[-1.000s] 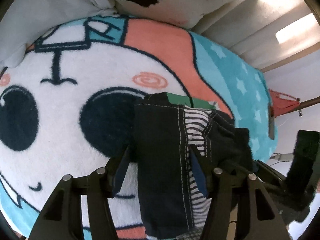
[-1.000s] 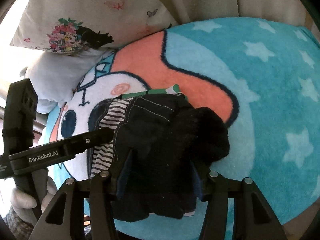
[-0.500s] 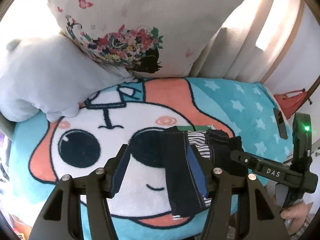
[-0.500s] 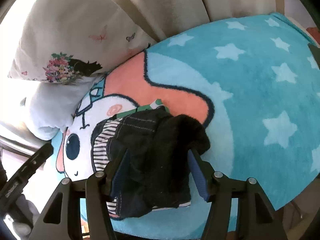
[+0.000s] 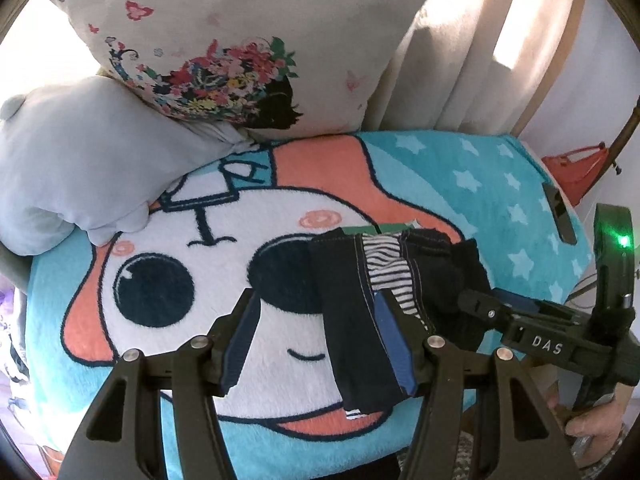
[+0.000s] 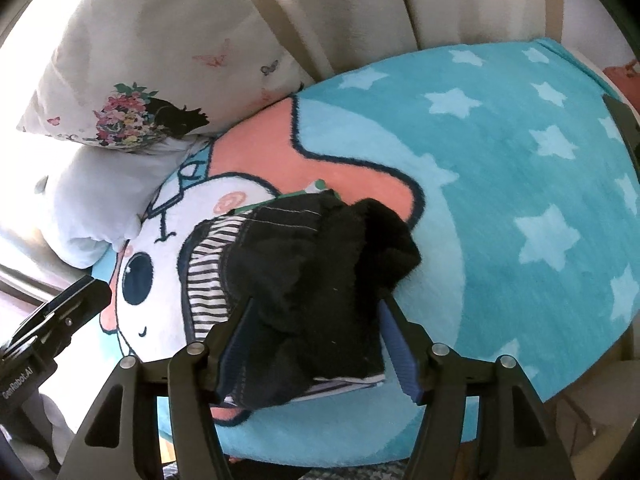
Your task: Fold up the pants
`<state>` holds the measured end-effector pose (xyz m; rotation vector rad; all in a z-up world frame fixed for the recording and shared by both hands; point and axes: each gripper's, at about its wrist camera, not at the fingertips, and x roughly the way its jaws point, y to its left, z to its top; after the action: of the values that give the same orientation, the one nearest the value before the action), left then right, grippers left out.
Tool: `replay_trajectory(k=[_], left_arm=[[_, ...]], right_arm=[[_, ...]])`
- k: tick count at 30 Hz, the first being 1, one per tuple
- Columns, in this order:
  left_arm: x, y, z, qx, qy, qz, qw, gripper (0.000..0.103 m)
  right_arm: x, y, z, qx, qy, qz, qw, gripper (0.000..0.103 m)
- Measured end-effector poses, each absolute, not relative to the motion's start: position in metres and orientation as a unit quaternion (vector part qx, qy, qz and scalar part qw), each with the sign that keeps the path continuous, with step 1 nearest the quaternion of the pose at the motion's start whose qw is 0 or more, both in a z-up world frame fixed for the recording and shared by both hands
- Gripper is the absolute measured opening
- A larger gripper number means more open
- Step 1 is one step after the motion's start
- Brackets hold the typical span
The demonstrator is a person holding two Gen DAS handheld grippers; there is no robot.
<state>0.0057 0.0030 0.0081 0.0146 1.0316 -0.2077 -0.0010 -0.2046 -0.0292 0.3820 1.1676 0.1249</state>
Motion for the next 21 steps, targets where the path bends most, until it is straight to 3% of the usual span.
replay_trajectory(k=[21], left_arm=[[0.018,-0.025,-0.016,-0.005,0.525,-0.08,0.847,0.059]], right_arm=[[0.018,-0.232,-0.044,0.176,0.567,0.078,0.801,0.068]])
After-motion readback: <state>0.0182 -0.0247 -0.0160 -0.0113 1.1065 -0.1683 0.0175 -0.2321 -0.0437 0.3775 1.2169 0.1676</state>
